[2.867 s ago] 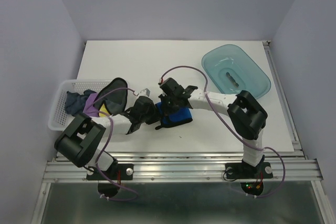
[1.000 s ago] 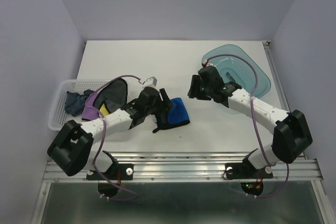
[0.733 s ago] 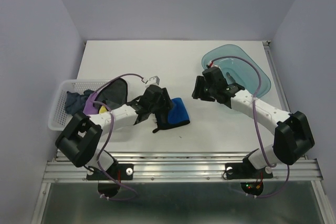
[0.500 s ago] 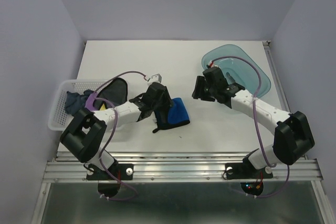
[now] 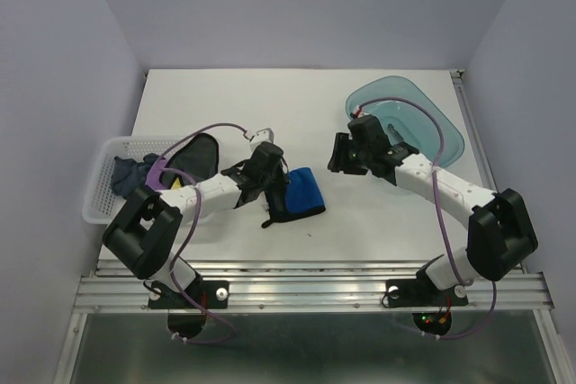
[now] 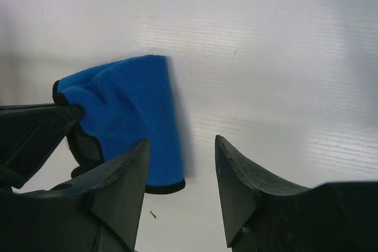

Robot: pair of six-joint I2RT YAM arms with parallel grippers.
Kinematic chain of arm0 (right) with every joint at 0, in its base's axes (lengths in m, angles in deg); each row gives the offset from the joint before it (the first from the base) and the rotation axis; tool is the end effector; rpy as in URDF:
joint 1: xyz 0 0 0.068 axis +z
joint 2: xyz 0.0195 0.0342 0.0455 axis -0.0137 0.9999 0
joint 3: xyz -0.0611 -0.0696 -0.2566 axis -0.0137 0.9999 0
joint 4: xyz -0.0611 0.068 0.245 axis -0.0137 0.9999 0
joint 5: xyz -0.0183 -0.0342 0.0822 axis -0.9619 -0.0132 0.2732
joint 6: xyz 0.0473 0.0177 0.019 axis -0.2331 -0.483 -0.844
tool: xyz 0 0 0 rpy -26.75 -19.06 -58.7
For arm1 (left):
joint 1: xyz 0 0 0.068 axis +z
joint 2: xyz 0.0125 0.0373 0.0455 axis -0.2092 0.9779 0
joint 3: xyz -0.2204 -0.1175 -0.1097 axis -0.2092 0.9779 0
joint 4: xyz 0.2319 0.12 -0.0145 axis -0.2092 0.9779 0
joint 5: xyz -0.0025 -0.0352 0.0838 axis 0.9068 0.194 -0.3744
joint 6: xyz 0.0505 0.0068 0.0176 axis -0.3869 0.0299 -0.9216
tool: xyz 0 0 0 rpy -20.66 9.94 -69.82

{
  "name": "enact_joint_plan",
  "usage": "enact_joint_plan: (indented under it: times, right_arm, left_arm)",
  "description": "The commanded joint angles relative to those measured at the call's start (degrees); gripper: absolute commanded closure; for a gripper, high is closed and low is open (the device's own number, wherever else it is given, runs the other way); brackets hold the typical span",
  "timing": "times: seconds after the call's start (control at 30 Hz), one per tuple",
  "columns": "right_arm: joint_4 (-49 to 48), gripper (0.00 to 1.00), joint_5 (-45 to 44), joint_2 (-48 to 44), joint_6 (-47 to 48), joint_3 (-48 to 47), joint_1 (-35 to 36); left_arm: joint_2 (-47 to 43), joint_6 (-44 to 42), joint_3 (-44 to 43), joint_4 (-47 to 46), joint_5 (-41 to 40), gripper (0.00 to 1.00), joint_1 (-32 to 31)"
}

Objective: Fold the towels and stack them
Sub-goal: Fold the towel

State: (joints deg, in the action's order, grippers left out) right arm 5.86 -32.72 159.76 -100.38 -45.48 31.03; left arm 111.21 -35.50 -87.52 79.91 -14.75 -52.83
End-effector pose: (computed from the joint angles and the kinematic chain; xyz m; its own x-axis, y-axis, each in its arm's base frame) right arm 0.2677 0.1632 0.2511 -0.7753 0.1454 -0.6147 -0.0834 0.9411 0.3277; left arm 0.2445 -0.2038 0.1990 -0.7019 -0.2915 -0.6499 0.1014 0.8622 -0.4963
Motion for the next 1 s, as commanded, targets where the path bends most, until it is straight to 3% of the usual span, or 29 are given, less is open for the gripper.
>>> enact_joint_plan:
  times: [0.0, 0.3, 0.53, 0.97]
  right_arm:
    - [-4.1, 0.48, 7.1, 1.6, 4.0, 0.8, -0.3]
    - [-10.6, 0.55, 16.9, 6.3, 5.8, 0.6, 1.1]
    - [-12.4, 0.64, 18.6, 11.3, 5.9, -0.7, 3.2]
    - [-13.1, 0.66, 18.5, 17.5, 6.1, -1.1, 6.1]
  left_arm:
    - [-4.5, 0.1, 0.1, 0.7, -1.2, 1.0, 1.1]
    - [-6.1, -0.6, 3.4, 0.2, 1.0, 1.0, 4.3]
    - [-3.4, -0.6, 4.2, -0.1, 0.5, 1.0, 6.3]
    - [0.2, -2.7, 5.9, -1.2, 0.5, 1.0, 10.1]
